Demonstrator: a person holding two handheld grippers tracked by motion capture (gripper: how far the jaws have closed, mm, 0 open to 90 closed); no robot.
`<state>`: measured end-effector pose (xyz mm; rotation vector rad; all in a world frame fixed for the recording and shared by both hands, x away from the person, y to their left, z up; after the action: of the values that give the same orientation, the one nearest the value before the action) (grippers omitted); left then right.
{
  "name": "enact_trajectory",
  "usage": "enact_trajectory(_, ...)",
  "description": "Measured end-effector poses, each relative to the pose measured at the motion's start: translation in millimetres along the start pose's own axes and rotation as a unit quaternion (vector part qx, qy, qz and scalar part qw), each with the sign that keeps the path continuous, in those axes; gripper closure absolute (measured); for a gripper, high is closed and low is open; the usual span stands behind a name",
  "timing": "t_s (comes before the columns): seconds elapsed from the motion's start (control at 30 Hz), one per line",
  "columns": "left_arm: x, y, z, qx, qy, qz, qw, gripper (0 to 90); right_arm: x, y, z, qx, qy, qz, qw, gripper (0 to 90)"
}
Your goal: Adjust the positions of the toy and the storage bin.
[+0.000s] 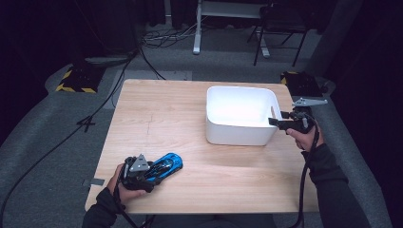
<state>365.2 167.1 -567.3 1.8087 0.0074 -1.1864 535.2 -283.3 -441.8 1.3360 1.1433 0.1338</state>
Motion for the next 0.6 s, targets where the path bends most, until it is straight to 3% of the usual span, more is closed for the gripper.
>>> enact_trajectory(0.27, 0.1, 0.1, -0.2, 0.001, 0.0, 0.0, 1.0, 24.8, -0.7, 0.4, -3.9, -0.006, 0.013, -0.002, 0.9999, 46.3)
enact_trajectory(0.6, 0.0, 0.1, -0.1, 0.001, 0.0, 0.0, 1.0, 24.8, 1.0, -2.1, -10.5, -0.055, 0.016, -0.034, 0.9977, 57.9)
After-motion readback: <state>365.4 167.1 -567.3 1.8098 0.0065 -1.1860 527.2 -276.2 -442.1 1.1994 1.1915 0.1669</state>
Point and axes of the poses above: each handheld gripper's, and its own axes: x roughly forward along the jaws, y roughly out of its top, z roughly to its right, the point moved 9 cm from there along x, roughly forward along the jaws, and after that the axes turned 10 degrees about y, right-handed, at the moved point
